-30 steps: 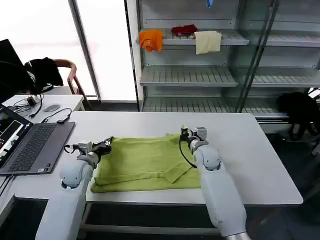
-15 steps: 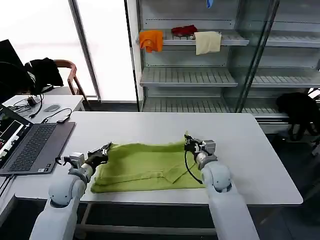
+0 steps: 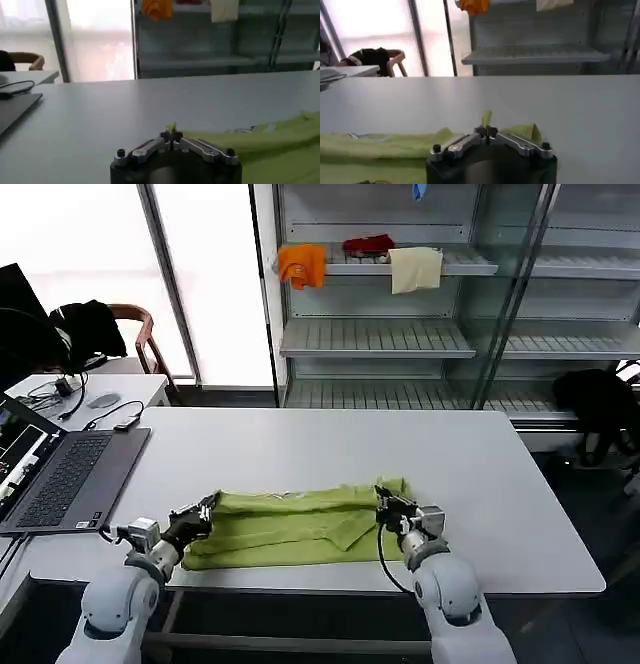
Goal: Fold and organize the clothes.
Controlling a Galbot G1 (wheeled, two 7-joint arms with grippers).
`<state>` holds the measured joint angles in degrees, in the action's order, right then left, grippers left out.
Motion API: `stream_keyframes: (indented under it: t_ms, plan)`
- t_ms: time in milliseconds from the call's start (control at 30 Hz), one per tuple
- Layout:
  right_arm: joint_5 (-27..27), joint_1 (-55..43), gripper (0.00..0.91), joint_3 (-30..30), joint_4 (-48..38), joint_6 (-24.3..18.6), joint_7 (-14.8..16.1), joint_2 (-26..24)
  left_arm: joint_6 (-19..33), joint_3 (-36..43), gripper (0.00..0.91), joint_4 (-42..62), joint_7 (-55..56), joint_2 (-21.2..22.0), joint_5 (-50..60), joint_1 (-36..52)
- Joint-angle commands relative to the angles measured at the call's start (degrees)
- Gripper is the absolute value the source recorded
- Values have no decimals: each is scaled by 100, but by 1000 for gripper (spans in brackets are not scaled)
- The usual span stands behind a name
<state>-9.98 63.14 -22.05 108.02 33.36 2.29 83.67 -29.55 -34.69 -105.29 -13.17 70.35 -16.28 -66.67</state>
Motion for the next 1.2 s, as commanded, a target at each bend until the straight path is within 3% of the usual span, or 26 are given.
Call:
stream_keyframes:
  t_ms: [33,200,233,267,367,600,700,867,1033,1200]
  plan:
    - [67,456,0,-34,286,-5,12,-9,106,-47,0,-242,-68,35,190,-509]
    - [79,460,0,-62,255,-8,3,-12,133,-63,10,-272,-69,59,278,-603]
    - [79,464,907,-57,251,-6,-27,-10,164,-56,595,-252,-62,67,432,-609]
    - [94,466,907,-57,244,-6,-27,-9,179,-50,907,-232,-37,86,499,-602]
    - [305,477,907,-50,215,-13,-55,12,205,-36,907,-184,60,127,627,-579]
    - [1470,446,907,-102,138,-29,-240,-49,217,-47,907,-127,189,143,681,-507]
    - [1548,449,907,-137,172,-28,-237,-90,215,-62,907,-136,216,144,664,-471]
    - [1111,443,907,-278,438,-24,-229,-97,266,-140,907,-296,295,188,238,-478]
    - [-59,277,907,-627,973,-24,-326,-328,387,-300,907,-611,735,378,-144,-721]
    - [-489,-9,907,-899,1083,-21,-66,-740,604,-323,907,-727,1123,546,5,-1145]
